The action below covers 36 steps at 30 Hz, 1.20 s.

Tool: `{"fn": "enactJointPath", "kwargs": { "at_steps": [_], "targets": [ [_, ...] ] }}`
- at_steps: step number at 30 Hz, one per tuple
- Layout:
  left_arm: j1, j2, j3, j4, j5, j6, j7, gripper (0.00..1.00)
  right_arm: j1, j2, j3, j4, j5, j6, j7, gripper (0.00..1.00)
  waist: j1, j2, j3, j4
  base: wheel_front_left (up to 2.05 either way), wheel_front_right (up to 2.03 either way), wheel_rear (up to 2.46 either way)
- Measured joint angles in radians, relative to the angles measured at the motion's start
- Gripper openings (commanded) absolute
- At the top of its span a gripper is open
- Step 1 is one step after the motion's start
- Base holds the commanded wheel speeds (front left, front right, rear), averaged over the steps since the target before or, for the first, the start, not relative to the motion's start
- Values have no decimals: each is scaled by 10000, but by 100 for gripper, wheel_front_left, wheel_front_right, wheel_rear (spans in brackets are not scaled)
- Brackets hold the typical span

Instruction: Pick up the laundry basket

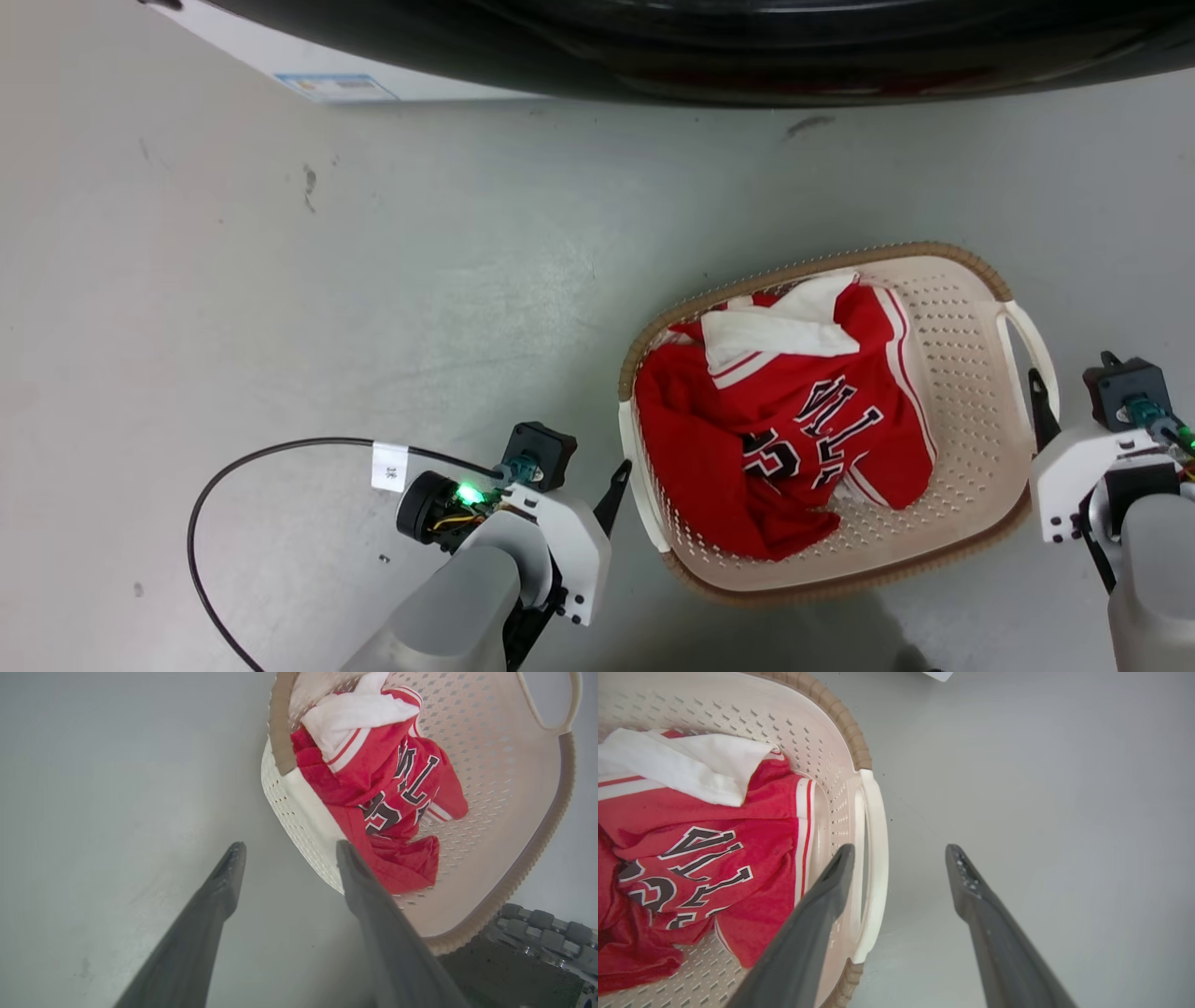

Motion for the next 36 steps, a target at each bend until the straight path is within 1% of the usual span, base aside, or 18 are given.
{"fn": "enactJointPath", "kwargs": {
  "at_steps": [5, 10, 17, 24, 36],
  "targets": [
    [-313, 38, -495, 90, -424, 0, 12, 100, -546, -138, -2, 658, -222, 0, 0, 100, 0, 0, 469, 16, 0, 0, 0],
    [-561, 15, -867, 127, -803, -84, -71, 100, -964, -144, 2, 1012, -420, 0, 0, 100, -2, 0, 779, 78, 0, 0, 0],
    [-700, -4, -1304, 157, -1220, -77, -286, 100, -1127, -180, -326, 1434, -690, 0, 0, 100, -2, 0, 886, 236, 0, 0, 0],
    [-806, -17, -1714, 263, -1498, 107, -372, 100, -1205, -138, -683, 1647, -1005, -2, 0, 100, -1, 0, 793, 278, 0, 0, 0],
    [-836, 35, -1829, 148, -1653, 522, -389, 100, -1197, -71, -1367, 1981, -1475, 0, -2, 100, -1, 0, 626, 373, 0, 0, 0]
  ]
}}
